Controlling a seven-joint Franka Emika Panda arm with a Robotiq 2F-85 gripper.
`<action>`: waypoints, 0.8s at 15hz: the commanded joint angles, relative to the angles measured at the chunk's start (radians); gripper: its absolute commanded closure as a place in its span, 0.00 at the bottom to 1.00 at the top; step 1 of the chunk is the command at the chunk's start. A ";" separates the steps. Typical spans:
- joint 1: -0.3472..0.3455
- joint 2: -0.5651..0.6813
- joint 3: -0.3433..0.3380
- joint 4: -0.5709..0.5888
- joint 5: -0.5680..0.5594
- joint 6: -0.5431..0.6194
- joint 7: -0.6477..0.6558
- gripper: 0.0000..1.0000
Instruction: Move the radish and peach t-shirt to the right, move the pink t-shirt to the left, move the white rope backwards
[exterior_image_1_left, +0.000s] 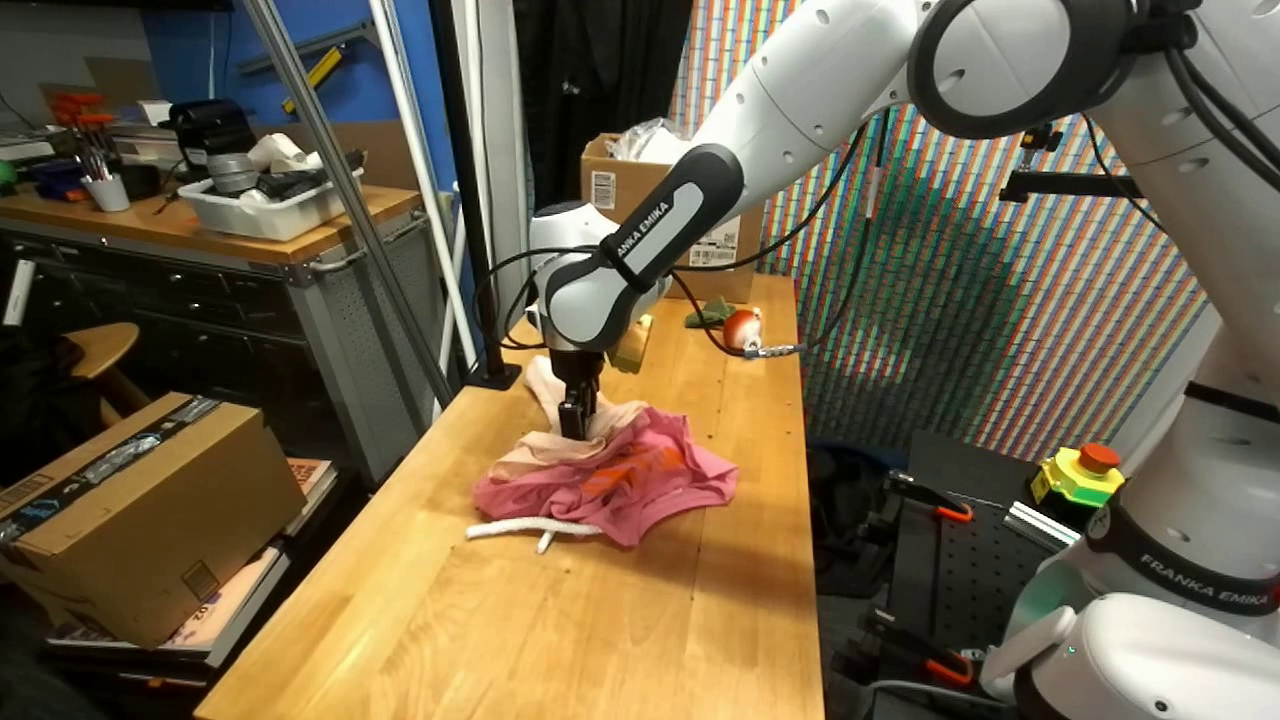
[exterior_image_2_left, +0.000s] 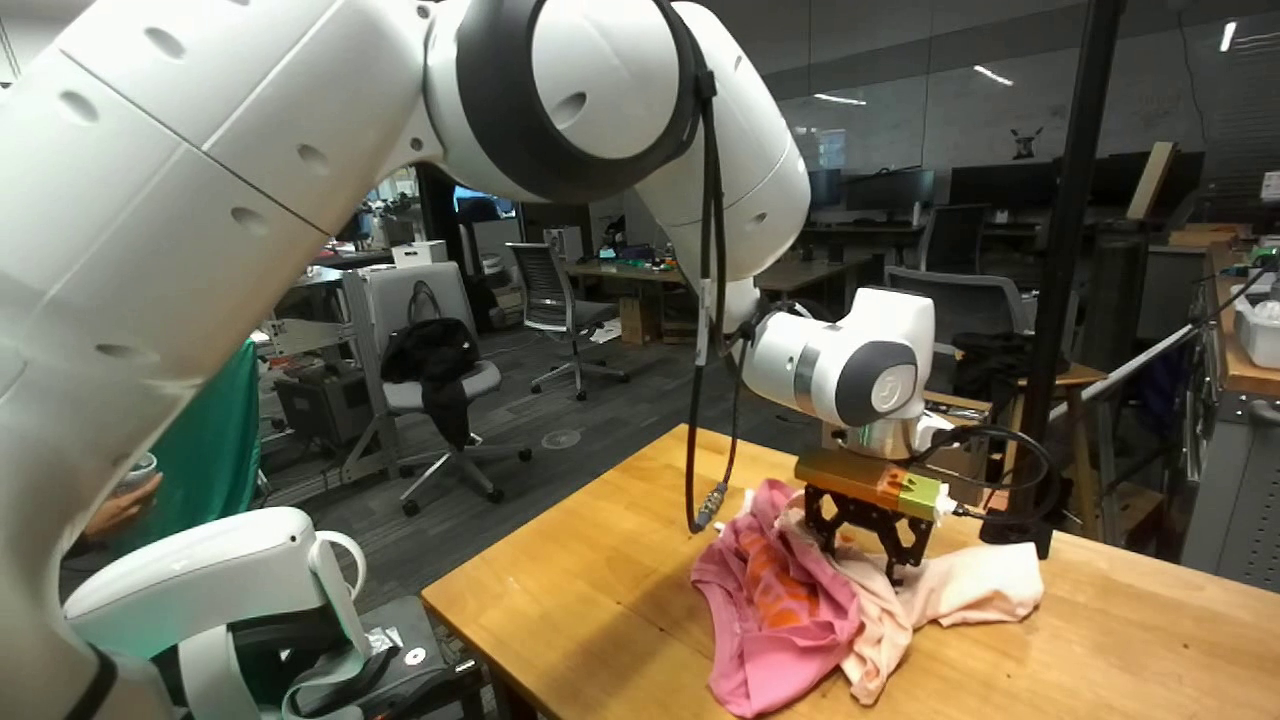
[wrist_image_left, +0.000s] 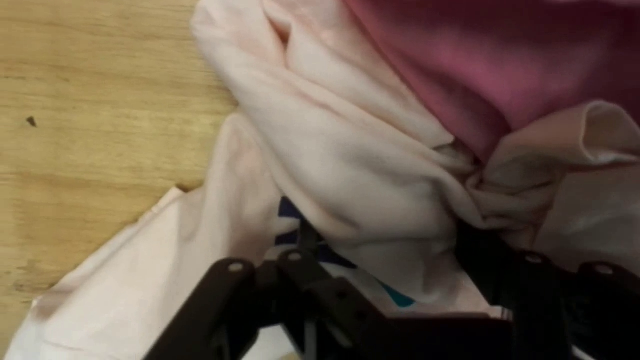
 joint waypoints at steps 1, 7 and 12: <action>0.025 0.006 -0.027 0.015 -0.045 0.015 0.014 0.56; 0.046 -0.025 -0.058 -0.008 -0.102 0.047 0.038 1.00; 0.103 -0.090 -0.147 -0.051 -0.216 0.133 0.128 0.99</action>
